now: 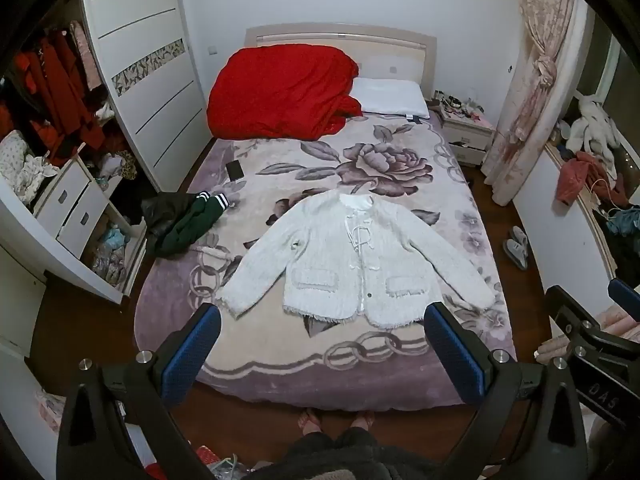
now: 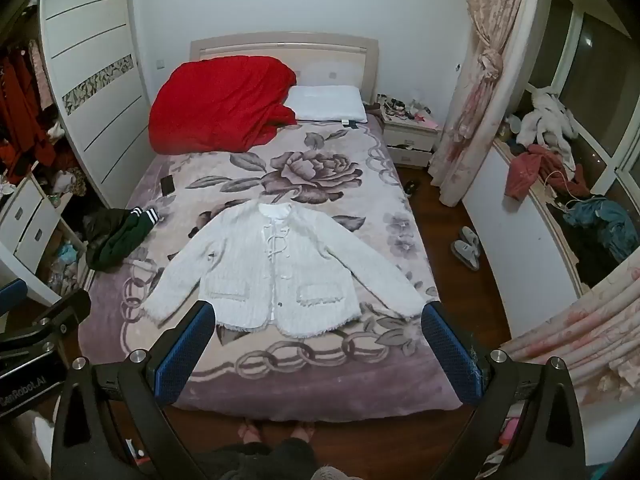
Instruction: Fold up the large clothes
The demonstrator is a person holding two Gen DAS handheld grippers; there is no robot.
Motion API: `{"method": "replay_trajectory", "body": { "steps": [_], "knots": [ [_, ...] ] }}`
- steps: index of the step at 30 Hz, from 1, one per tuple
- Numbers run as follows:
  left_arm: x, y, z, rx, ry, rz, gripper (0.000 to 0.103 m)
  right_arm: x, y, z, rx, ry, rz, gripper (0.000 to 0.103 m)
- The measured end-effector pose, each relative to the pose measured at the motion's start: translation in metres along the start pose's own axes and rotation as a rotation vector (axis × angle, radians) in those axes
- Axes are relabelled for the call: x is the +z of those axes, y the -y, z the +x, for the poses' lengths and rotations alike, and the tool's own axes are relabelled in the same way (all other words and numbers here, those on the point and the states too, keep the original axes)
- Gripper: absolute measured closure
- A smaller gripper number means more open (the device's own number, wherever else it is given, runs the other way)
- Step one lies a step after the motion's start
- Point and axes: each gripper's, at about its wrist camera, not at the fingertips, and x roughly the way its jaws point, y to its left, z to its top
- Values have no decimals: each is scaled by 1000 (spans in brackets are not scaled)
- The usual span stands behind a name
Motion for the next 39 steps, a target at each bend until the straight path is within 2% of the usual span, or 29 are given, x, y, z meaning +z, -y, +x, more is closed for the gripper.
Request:
{"method": "replay_trajectory", "body": {
  "steps": [22,24,29,39],
  "knots": [
    [-1,0,0,-1,16,-2,0,5,0,-4,-4,7,-2,0],
    [14,-6,-10,1,16,-3,0,5,0,-5,-2,8,-1,0],
    [20,-8,-13,2,18,-2,0,9,3,-12,-3,12,-3,0],
    [18,-4,-15,3,24,-1,0,8,2,-13,-5,16,-3,0]
  ]
}}
